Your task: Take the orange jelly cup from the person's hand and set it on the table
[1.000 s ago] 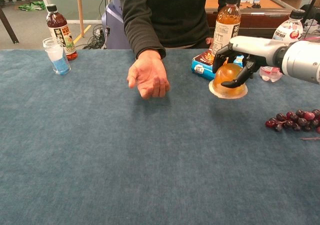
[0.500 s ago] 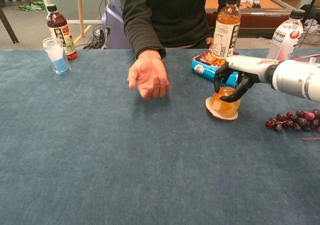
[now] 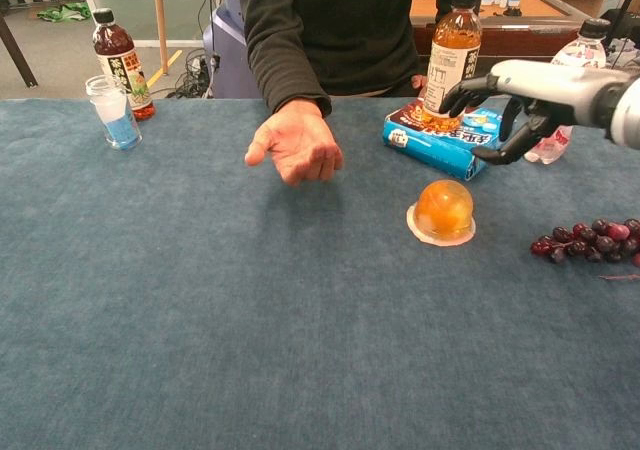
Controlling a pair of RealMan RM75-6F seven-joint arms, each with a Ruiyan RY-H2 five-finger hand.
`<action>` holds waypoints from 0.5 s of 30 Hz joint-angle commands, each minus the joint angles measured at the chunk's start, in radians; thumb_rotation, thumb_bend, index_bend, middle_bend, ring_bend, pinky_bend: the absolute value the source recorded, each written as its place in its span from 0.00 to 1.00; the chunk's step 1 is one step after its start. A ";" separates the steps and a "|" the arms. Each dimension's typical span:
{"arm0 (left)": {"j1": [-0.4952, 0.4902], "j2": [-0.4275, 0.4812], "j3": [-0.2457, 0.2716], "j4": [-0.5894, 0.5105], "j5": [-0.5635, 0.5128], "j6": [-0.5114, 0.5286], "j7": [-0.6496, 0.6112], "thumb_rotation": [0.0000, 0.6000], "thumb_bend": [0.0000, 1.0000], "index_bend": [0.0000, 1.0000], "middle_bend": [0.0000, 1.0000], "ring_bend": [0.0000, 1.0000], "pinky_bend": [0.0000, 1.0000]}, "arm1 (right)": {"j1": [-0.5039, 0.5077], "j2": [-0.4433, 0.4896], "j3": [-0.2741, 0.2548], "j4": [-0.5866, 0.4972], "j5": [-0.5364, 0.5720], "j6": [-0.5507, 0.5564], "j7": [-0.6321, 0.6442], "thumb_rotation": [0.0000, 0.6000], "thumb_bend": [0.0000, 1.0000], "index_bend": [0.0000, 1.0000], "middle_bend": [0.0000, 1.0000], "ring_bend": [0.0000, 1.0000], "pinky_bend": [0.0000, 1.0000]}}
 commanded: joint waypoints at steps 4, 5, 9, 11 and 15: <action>-0.009 -0.003 -0.005 0.001 -0.003 -0.009 0.002 1.00 0.17 0.40 0.34 0.29 0.22 | -0.152 0.165 -0.058 -0.189 -0.104 0.195 -0.024 1.00 0.41 0.19 0.21 0.10 0.37; -0.011 -0.004 -0.006 0.001 -0.003 -0.011 0.002 1.00 0.17 0.40 0.34 0.29 0.22 | -0.179 0.185 -0.072 -0.208 -0.126 0.226 -0.018 1.00 0.41 0.19 0.21 0.10 0.37; -0.018 -0.005 -0.010 -0.001 -0.007 -0.020 0.007 1.00 0.17 0.40 0.34 0.29 0.22 | -0.271 0.242 -0.116 -0.248 -0.201 0.322 0.017 1.00 0.41 0.19 0.22 0.10 0.37; -0.021 -0.006 -0.011 -0.002 -0.007 -0.022 0.010 1.00 0.17 0.40 0.34 0.29 0.22 | -0.315 0.262 -0.134 -0.258 -0.233 0.369 0.036 1.00 0.41 0.19 0.23 0.10 0.37; -0.028 -0.012 -0.015 -0.005 -0.008 -0.029 0.018 1.00 0.17 0.40 0.34 0.29 0.22 | -0.410 0.292 -0.175 -0.275 -0.298 0.465 0.068 1.00 0.41 0.19 0.23 0.10 0.37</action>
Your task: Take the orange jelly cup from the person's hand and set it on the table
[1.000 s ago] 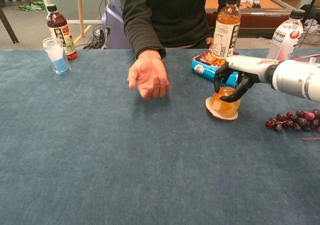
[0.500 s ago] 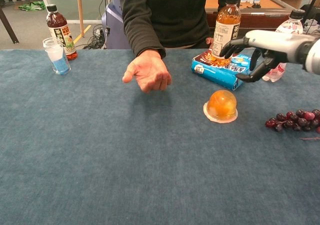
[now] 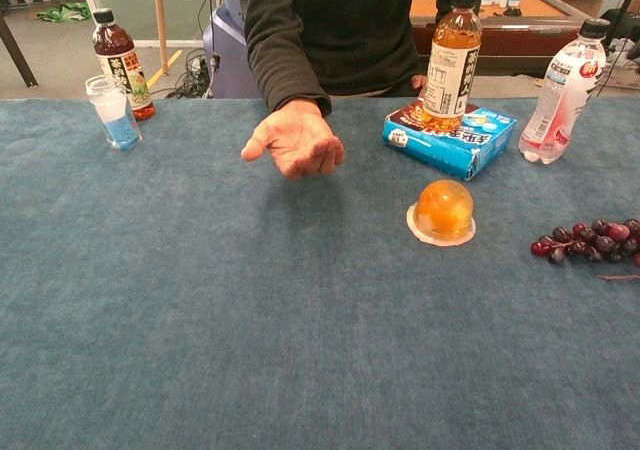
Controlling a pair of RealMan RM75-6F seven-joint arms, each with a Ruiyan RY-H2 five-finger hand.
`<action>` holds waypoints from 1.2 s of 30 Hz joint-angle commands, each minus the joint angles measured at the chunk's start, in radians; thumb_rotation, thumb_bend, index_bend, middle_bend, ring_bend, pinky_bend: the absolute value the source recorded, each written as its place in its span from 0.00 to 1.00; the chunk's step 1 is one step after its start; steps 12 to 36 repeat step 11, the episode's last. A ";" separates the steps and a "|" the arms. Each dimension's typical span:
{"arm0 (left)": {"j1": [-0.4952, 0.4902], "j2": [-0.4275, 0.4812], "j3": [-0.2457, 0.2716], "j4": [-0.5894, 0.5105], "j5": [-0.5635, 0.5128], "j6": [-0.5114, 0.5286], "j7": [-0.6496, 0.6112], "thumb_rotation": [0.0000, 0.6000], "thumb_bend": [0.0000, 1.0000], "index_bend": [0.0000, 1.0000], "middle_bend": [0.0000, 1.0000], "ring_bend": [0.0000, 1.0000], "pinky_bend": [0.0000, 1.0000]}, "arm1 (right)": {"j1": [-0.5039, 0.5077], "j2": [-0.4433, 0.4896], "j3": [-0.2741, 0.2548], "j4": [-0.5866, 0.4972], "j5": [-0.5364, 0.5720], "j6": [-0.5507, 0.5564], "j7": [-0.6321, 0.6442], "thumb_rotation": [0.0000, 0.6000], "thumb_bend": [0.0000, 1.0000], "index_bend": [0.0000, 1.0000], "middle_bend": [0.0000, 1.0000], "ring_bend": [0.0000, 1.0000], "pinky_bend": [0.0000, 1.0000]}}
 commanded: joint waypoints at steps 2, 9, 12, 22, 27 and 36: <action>-0.006 -0.004 -0.003 -0.004 0.000 -0.004 0.007 1.00 0.17 0.40 0.34 0.29 0.22 | -0.112 0.039 -0.058 -0.021 -0.085 0.110 0.036 1.00 0.41 0.19 0.23 0.10 0.37; -0.018 -0.011 -0.008 -0.011 0.001 -0.012 0.017 1.00 0.17 0.40 0.34 0.29 0.22 | -0.201 0.027 -0.084 0.007 -0.155 0.181 0.068 1.00 0.41 0.19 0.24 0.10 0.37; -0.020 -0.011 -0.008 -0.012 0.002 -0.013 0.019 1.00 0.17 0.40 0.34 0.29 0.22 | -0.211 0.024 -0.082 0.012 -0.165 0.186 0.075 1.00 0.41 0.19 0.24 0.10 0.37; -0.020 -0.011 -0.008 -0.012 0.002 -0.013 0.019 1.00 0.17 0.40 0.34 0.29 0.22 | -0.211 0.024 -0.082 0.012 -0.165 0.186 0.075 1.00 0.41 0.19 0.24 0.10 0.37; -0.020 -0.011 -0.008 -0.012 0.002 -0.013 0.019 1.00 0.17 0.40 0.34 0.29 0.22 | -0.211 0.024 -0.082 0.012 -0.165 0.186 0.075 1.00 0.41 0.19 0.24 0.10 0.37; -0.020 -0.011 -0.008 -0.012 0.002 -0.013 0.019 1.00 0.17 0.40 0.34 0.29 0.22 | -0.211 0.024 -0.082 0.012 -0.165 0.186 0.075 1.00 0.41 0.19 0.24 0.10 0.37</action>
